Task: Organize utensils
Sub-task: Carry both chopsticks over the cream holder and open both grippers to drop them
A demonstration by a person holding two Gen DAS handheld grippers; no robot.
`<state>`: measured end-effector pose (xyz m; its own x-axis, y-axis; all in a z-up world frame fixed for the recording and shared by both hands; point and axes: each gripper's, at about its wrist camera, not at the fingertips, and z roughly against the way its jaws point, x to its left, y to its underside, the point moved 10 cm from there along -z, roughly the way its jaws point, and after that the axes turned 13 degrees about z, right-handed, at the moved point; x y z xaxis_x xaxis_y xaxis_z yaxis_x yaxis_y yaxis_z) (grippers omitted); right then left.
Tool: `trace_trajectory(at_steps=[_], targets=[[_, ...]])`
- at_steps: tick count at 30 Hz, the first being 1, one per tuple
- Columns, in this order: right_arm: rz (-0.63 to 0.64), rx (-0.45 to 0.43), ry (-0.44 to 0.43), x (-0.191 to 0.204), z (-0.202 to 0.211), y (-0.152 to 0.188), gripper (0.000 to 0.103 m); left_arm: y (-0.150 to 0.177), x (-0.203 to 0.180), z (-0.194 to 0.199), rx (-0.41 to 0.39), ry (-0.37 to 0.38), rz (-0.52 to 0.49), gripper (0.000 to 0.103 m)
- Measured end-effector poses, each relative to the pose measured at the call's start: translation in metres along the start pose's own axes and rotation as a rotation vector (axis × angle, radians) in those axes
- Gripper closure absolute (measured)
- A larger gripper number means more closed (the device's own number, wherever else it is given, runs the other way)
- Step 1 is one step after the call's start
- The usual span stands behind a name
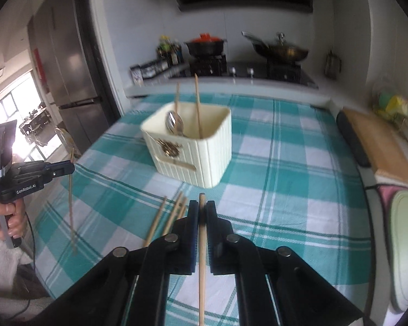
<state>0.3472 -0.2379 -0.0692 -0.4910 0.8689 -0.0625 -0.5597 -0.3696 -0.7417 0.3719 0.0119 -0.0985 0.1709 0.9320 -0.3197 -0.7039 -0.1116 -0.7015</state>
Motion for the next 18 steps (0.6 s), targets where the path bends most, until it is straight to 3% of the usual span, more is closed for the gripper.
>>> trace_trajectory(at_steps=[4,10,15,18], targets=[[0.017,-0.073,0.016,0.007,0.036,-0.012,0.097,-0.012,-0.010,0.034,-0.069,0.049,0.014,0.099],[0.020,-0.180,0.050,0.004,0.055,-0.049,0.097,-0.043,-0.020,0.053,-0.137,0.081,0.047,0.099],[0.016,-0.237,0.058,-0.004,0.057,-0.095,0.097,-0.088,-0.028,0.065,-0.188,0.097,0.065,0.099],[0.031,-0.271,0.072,-0.011,0.058,-0.129,0.097,-0.126,-0.036,0.073,-0.257,0.090,0.069,0.099]])
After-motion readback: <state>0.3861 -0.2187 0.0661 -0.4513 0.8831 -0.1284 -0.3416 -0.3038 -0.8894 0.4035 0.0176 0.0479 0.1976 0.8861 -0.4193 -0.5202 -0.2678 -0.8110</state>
